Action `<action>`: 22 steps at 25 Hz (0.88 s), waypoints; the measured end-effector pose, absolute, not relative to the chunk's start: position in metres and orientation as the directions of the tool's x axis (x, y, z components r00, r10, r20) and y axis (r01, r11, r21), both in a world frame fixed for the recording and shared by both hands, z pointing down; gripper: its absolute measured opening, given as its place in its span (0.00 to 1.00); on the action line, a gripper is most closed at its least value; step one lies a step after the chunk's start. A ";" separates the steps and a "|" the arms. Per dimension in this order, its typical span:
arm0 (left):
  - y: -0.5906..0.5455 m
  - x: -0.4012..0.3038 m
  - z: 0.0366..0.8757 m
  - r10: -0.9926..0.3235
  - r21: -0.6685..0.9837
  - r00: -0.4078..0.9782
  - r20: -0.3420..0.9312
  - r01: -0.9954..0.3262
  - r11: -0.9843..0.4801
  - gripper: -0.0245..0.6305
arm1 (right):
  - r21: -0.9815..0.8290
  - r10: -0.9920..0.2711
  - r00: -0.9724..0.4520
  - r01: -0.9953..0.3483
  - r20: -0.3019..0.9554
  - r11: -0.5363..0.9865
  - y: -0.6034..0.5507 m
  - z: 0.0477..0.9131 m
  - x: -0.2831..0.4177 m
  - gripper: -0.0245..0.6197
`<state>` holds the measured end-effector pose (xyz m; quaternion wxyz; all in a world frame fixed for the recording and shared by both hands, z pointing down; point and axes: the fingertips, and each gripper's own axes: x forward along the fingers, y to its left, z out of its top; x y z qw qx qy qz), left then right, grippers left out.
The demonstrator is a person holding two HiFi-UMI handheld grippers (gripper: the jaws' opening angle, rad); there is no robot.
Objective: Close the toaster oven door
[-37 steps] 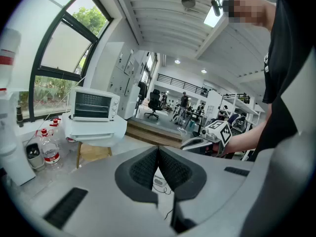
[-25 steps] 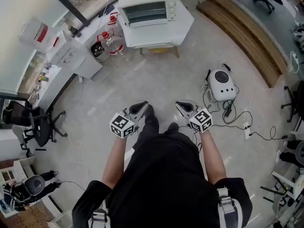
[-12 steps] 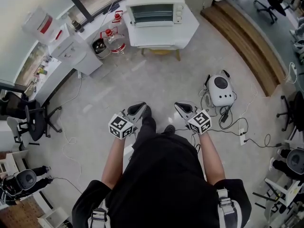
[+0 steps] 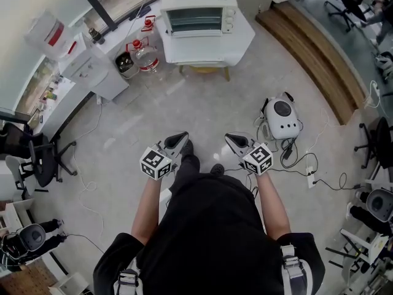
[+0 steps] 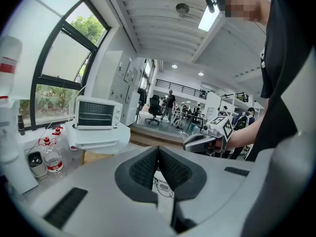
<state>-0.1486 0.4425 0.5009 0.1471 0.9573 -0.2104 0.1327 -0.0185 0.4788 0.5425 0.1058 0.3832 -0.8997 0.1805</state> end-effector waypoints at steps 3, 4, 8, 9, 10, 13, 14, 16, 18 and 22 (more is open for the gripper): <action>0.430 -0.157 0.500 -0.362 0.233 0.877 0.316 -0.442 -0.866 0.07 | -0.239 -0.657 -0.673 -0.737 0.339 0.632 0.467 0.541 -0.023 0.06; 0.425 -0.160 0.500 -0.361 0.235 0.877 0.315 -0.441 -0.866 0.07 | -0.235 -0.659 -0.668 -0.741 0.345 0.629 0.462 0.541 -0.025 0.06; 0.398 -0.174 0.500 -0.346 0.250 0.887 0.307 -0.426 -0.870 0.07 | -0.225 -0.679 -0.647 -0.760 0.346 0.609 0.435 0.537 -0.036 0.06; 0.391 -0.177 0.499 -0.335 0.259 0.892 0.303 -0.416 -0.872 0.07 | -0.229 -0.688 -0.643 -0.765 0.337 0.602 0.428 0.534 -0.039 0.06; 0.385 -0.178 0.499 -0.322 0.267 0.898 0.299 -0.403 -0.875 0.07 | -0.231 -0.695 -0.639 -0.769 0.329 0.597 0.421 0.531 -0.042 0.07; 0.366 -0.181 0.499 -0.293 0.273 0.912 0.288 -0.371 -0.888 0.08 | -0.225 -0.707 -0.628 -0.778 0.324 0.587 0.401 0.527 -0.049 0.14; 0.360 -0.182 0.499 -0.287 0.274 0.915 0.283 -0.364 -0.890 0.08 | -0.225 -0.711 -0.624 -0.781 0.325 0.583 0.396 0.528 -0.052 0.17; 0.348 -0.183 0.500 -0.285 0.281 0.919 0.272 -0.359 -0.890 0.14 | -0.224 -0.721 -0.609 -0.792 0.330 0.567 0.387 0.529 -0.054 0.26; 0.333 -0.187 0.502 -0.294 0.283 0.917 0.269 -0.367 -0.886 0.32 | -0.215 -0.739 -0.582 -0.813 0.339 0.541 0.375 0.531 -0.054 0.40; 0.303 -0.205 0.510 -0.319 0.266 0.904 0.285 -0.394 -0.880 0.42 | -0.194 -0.779 -0.521 -0.853 0.349 0.484 0.347 0.534 -0.056 0.62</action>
